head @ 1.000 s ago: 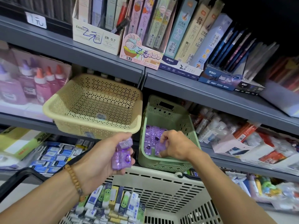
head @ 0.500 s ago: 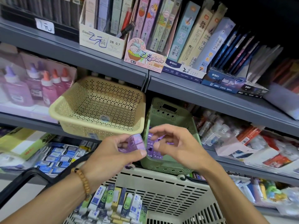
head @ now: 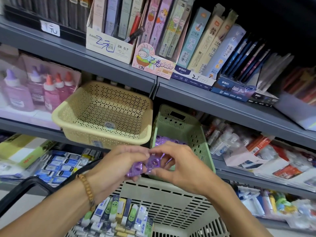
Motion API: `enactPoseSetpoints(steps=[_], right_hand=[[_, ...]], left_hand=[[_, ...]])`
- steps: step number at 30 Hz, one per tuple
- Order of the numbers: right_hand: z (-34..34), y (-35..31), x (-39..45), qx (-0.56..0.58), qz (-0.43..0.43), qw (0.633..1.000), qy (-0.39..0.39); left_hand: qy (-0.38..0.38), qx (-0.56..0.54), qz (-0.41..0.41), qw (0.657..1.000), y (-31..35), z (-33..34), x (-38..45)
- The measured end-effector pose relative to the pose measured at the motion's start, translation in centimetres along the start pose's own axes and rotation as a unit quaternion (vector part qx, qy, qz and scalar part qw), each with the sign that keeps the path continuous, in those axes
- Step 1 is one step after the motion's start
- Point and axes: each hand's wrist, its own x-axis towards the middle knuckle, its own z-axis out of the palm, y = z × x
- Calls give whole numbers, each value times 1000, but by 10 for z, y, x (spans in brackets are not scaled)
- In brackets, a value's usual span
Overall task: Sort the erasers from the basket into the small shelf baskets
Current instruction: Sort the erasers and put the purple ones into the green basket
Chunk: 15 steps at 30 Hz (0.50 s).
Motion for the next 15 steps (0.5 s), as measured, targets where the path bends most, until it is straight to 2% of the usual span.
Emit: enactPoseSetpoints(steps=[2,4,7,10,15], right_hand=[[-10,12,2,30,47,997,55],[-24,34,2,10,110,989,98],[-32,64,1,-69,183,980,32],[-23,80,8,-78,223,971,-33],[-12,89,23,-100,232,966,-53]], left_hand=[[15,-42,-9,999,1,1,0],[20,-89,-21,996,2,0,0],[23,-114,-33,993,1,-3,2],[45,-48,-6,998,-2,-6,3],[43,46,40,997,-5,-7,1]])
